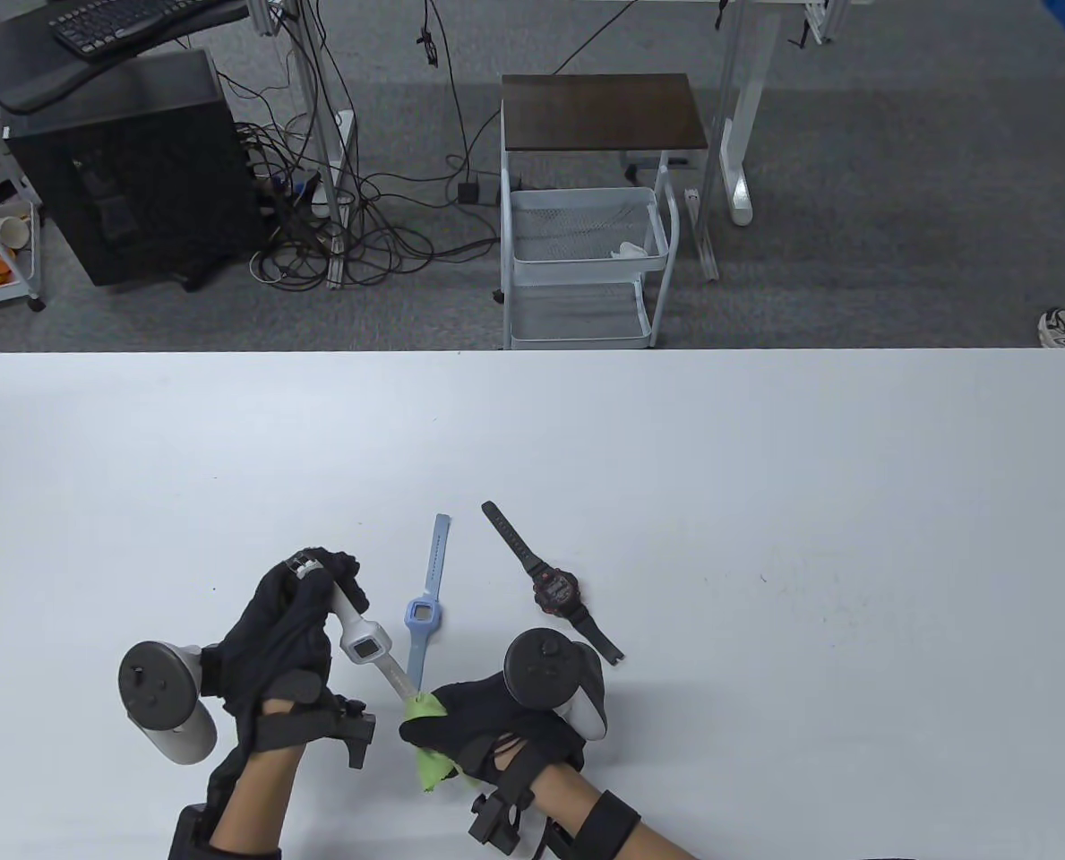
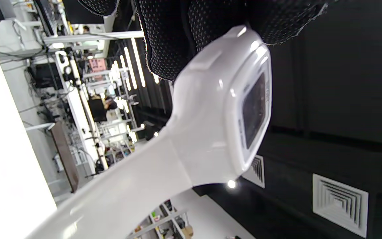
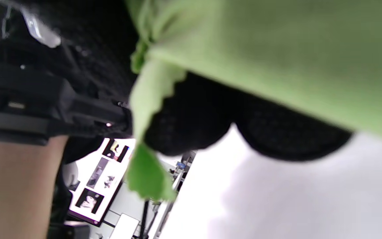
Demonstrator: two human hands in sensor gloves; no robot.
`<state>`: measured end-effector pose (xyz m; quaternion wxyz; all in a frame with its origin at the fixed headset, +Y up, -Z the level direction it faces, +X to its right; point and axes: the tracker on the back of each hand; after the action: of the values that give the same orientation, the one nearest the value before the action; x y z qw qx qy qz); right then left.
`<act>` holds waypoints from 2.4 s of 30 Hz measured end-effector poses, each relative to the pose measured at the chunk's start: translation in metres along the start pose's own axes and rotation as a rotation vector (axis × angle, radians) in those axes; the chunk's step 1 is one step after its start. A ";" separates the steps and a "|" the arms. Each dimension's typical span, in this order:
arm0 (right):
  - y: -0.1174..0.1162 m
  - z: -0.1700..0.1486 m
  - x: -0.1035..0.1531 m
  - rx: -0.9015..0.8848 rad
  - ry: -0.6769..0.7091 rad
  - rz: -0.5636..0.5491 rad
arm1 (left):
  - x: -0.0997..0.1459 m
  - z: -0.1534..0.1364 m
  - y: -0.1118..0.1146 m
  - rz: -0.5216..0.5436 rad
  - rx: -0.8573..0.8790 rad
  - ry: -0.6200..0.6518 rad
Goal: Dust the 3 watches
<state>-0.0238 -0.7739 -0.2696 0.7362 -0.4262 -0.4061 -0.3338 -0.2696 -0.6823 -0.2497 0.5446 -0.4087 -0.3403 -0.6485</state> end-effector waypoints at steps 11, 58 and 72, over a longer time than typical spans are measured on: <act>0.000 -0.003 -0.001 0.121 0.022 0.008 | 0.001 0.002 -0.008 0.031 0.093 0.010; 0.007 -0.020 -0.005 0.771 -0.052 0.235 | -0.001 -0.010 -0.006 0.003 0.025 -0.026; 0.052 -0.002 -0.008 0.364 0.021 0.048 | -0.001 -0.009 -0.009 0.015 0.070 -0.020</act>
<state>0.0168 -0.7527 -0.2959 0.8131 -0.2920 -0.4417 -0.2417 -0.2797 -0.6883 -0.2545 0.5600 -0.3985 -0.3649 -0.6280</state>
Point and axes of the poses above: the tracker on the back of each hand, its own z axis roughly to the thumb side, its own x axis roughly from the fingertips to the wrist, y = z × x, and after that the axes turned 10 degrees about -z, right-handed
